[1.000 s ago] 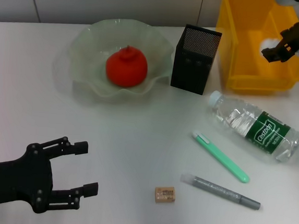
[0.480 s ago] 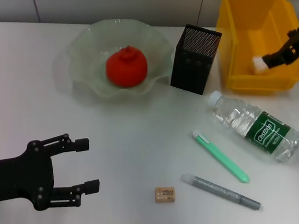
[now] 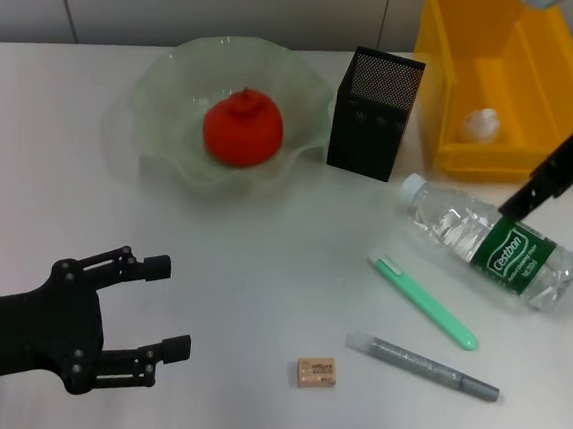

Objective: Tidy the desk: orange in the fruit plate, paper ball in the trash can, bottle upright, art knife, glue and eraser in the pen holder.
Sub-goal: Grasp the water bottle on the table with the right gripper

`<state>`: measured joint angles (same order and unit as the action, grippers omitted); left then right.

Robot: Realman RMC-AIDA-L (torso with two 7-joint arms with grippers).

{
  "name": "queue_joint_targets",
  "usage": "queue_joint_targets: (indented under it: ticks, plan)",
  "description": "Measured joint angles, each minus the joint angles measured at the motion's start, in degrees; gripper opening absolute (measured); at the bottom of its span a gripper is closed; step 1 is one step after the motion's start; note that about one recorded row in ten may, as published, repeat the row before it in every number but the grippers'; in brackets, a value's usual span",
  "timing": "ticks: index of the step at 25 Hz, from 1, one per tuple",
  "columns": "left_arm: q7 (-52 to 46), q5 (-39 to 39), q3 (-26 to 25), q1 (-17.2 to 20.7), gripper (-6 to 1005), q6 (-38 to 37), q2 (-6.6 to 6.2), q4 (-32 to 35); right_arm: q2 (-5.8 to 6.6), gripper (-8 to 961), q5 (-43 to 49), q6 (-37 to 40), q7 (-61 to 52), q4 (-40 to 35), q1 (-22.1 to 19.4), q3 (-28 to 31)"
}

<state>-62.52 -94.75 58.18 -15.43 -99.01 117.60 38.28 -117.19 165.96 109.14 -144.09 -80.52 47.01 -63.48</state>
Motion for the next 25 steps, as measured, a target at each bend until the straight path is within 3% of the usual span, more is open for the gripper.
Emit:
queue_joint_targets:
  ticks: [5, 10, 15, 25]
  plan:
    - [0.1, 0.0, 0.0, 0.3, 861, -0.1, 0.0, 0.2, 0.49, 795, 1.2, -3.0, -0.1, 8.1, 2.0, -0.6]
    - [0.1, -0.2, 0.0, 0.6, 861, -0.1, -0.01, 0.0, 0.2, 795, 1.2, -9.4, 1.6, 11.1, 0.6, -3.8]
    - [0.1, -0.4, 0.1, 0.5, 860, -0.1, 0.2, 0.0, -0.02, 795, 1.2, -13.7, 2.8, 17.8, 1.9, -4.0]
    - [0.0, -0.5, 0.0, 0.3, 860, 0.0, 0.32, -0.2, -1.1, 796, 1.1, -18.5, 5.2, 21.4, 1.9, -4.9]
